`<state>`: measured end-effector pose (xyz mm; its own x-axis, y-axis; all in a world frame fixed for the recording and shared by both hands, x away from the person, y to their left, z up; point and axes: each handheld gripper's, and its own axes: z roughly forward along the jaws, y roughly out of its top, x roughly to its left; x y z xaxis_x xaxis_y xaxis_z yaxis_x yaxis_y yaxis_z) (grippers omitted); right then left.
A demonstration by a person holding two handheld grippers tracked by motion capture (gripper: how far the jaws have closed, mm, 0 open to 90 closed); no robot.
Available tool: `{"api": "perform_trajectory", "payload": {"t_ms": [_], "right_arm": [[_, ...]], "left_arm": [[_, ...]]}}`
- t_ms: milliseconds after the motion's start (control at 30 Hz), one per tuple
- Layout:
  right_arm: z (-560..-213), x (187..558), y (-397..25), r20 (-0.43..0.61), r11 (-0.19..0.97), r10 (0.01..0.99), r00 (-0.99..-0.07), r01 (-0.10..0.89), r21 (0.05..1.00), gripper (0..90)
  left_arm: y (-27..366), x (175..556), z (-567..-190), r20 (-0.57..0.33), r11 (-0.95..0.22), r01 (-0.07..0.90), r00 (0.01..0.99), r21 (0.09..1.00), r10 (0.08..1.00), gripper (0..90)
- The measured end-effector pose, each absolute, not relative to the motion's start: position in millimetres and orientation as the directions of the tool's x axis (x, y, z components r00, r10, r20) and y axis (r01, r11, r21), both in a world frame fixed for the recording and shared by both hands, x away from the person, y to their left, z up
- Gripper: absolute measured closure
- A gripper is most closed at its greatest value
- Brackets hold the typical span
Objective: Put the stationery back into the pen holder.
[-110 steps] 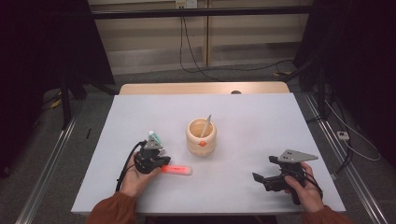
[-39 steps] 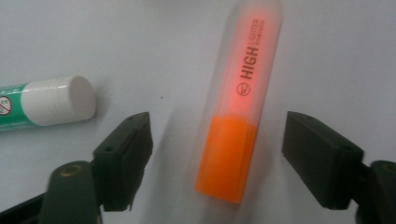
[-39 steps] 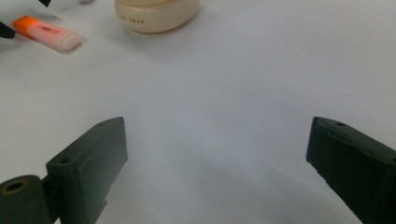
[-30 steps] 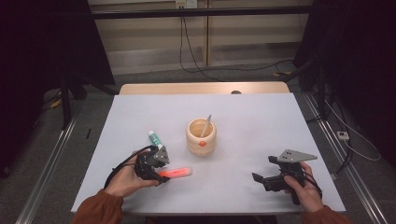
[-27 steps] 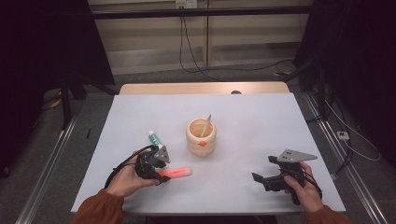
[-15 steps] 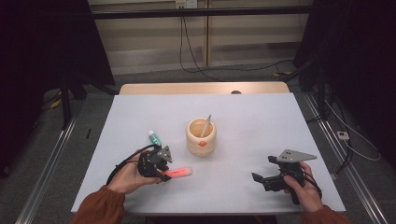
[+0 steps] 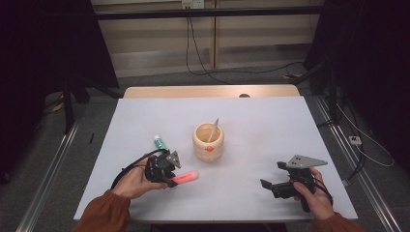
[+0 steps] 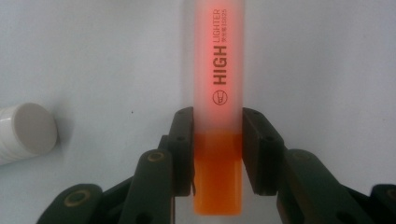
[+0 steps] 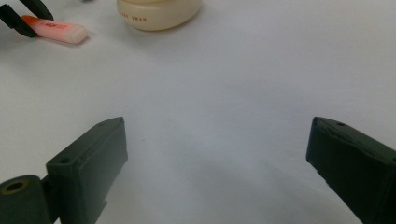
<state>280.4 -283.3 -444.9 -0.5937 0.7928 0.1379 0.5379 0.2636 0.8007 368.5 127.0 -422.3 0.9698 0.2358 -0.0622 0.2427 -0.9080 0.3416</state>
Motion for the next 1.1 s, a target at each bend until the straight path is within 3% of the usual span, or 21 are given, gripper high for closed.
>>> {"api": "perform_trajectory", "payload": {"t_ms": [533, 867, 1100], "right_arm": [[-443.9, 279.5, -280.1, 0.135, 0.271, 0.784, -0.606, 0.529, 0.805, 5.2], [-439.6, 279.7, -271.2, 0.110, 0.290, 0.776, -0.621, 0.506, 0.812, 5.3], [-430.2, 276.4, -254.2, 0.012, 0.383, 0.744, -0.669, 0.440, 0.813, 4.8]], "left_arm": [[134.0, 368.2, -418.3, -0.117, -0.858, 0.329, 0.944, 0.393, 0.309, 67.2], [126.2, 358.5, -409.3, -0.162, -0.841, 0.345, 0.938, 0.416, 0.305, 67.2], [114.9, 352.4, -400.0, -0.187, -0.828, 0.329, 0.944, 0.454, 0.273, 67.2]]}}
